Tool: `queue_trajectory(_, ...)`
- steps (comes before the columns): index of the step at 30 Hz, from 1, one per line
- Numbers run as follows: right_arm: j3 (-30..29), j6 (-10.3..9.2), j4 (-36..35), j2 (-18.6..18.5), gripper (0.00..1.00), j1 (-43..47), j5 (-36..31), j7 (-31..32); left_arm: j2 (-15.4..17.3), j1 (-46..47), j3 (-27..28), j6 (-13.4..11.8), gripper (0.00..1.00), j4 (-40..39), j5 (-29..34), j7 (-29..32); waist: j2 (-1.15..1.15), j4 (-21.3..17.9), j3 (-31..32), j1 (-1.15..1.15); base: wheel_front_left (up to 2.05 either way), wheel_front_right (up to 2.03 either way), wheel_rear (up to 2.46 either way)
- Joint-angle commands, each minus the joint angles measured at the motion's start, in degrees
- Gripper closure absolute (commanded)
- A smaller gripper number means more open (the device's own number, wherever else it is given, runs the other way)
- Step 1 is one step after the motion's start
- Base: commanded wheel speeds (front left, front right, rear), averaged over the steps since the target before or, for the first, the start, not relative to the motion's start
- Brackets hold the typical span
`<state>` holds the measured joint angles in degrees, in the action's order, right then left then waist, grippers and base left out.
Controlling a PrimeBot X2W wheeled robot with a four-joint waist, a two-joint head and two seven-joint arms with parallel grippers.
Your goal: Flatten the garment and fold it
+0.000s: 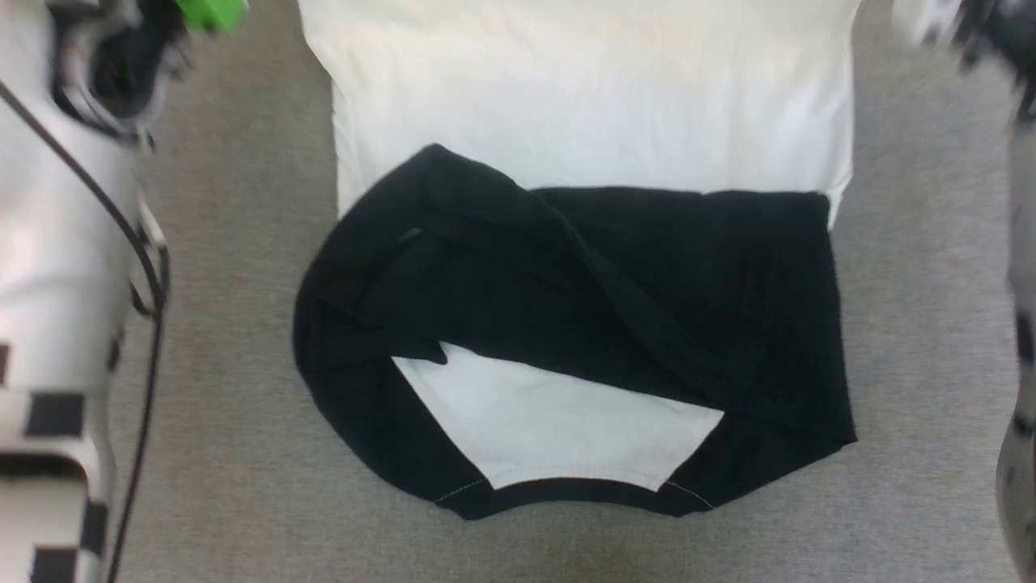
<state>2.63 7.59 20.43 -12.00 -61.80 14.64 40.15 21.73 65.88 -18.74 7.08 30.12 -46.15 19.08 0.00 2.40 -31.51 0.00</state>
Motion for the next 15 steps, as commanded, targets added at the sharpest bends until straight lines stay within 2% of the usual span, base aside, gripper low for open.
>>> queue_trajectory(1,0.1,-0.1,-0.9,-0.3,1.0,3.0,1.6,-0.8,0.3,-2.5,-0.7,0.4,1.0,-1.1,-1.4,-0.6,0.0,0.7,9.6,0.0,0.0,0.0,0.0)
queue_trajectory(9,-2.2,-0.1,-6.0,-0.8,1.0,20.6,9.0,-1.5,0.1,-18.1,-2.7,0.3,1.0,-8.8,-6.3,-2.1,0.0,1.6,20.9,0.0,0.0,0.0,0.0)
queue_trajectory(11,-3.4,-0.1,-8.8,-0.1,1.0,27.4,10.5,-1.1,0.4,-24.9,-2.7,-0.8,1.0,-12.0,-7.4,-2.5,0.0,1.6,23.8,0.0,0.0,0.0,0.0)
queue_trajectory(15,-4.9,-0.1,-12.2,0.8,1.0,34.7,11.3,-0.1,0.5,-33.1,-2.2,-2.7,1.0,-16.2,-9.1,-3.2,0.0,1.7,26.1,0.0,0.0,0.0,0.0)
